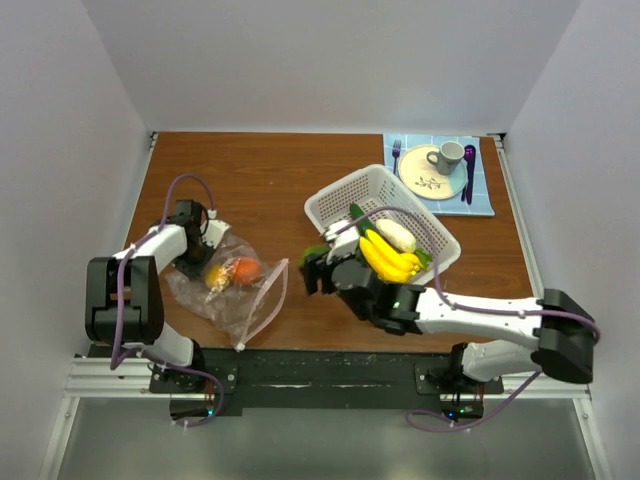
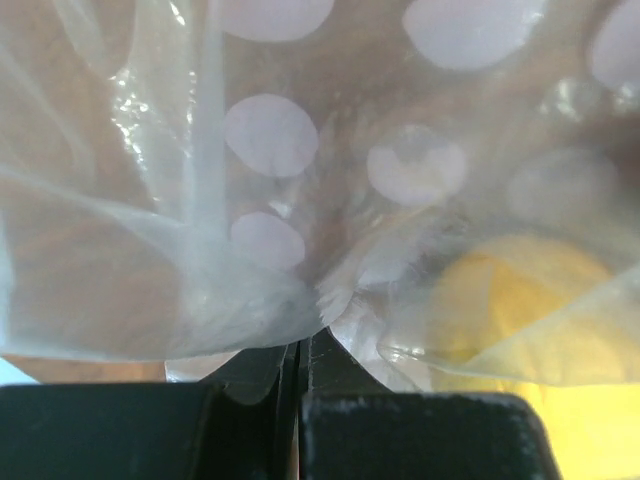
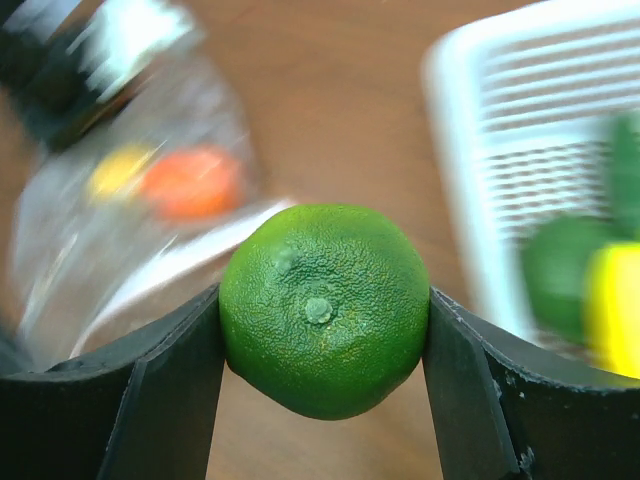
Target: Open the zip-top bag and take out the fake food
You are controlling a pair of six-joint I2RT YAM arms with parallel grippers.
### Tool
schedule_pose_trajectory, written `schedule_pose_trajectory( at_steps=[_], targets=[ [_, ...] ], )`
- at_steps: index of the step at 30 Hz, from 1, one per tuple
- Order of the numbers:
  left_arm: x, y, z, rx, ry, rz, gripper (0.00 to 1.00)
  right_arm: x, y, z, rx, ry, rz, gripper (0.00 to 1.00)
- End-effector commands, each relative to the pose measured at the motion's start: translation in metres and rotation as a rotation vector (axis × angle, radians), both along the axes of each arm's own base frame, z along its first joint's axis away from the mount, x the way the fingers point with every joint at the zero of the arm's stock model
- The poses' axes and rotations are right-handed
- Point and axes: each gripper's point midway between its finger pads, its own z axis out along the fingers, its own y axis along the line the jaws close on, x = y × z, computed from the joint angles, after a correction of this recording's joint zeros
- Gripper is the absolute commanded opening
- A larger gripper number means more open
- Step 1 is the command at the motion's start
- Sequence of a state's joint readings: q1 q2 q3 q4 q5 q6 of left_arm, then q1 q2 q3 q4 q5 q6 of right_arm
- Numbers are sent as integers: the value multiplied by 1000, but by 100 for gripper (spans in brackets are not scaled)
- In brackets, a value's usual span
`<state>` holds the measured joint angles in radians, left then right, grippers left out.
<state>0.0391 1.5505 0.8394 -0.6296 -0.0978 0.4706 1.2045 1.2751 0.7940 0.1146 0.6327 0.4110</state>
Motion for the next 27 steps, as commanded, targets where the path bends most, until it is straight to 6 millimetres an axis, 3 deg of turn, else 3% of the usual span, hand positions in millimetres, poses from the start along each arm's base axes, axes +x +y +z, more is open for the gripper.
schedule_pose_trajectory(
  at_steps=[1, 3, 5, 6, 7, 9, 16, 17, 21, 25, 27],
  targets=[
    [14, -21, 41, -127, -84, 15, 0, 59, -103, -10, -65, 39, -440, 0],
    [27, -38, 77, -217, -165, -5, 0, 63, -126, -22, -141, 70, -508, 0],
    [25, -50, 100, -267, -179, -16, 0, 65, -145, -38, -206, 113, -576, 22],
    [31, -58, 116, -305, -208, -38, 0, 67, -147, -38, -221, 118, -592, 36],
    [24, -64, 119, -319, -183, -48, 0, 67, -149, -45, -251, 133, -604, 65],
    [21, -68, 123, -331, -180, -50, 0, 66, -149, -49, -264, 140, -591, 97],
    [10, -55, 101, -260, -155, -41, 0, 55, -147, -9, -102, 75, -510, 99],
    [9, -56, 104, -262, -166, -46, 0, 49, -141, -1, -59, 71, -468, 99],
    [12, -59, 110, -280, -184, -51, 0, 23, -114, -1, -71, 29, -314, 99],
    [14, -59, 111, -281, -188, -43, 0, -25, -68, 9, -133, -81, -87, 99],
    [14, -57, 109, -271, -187, -38, 0, -39, -54, 5, -140, -89, -23, 99]
  ],
)
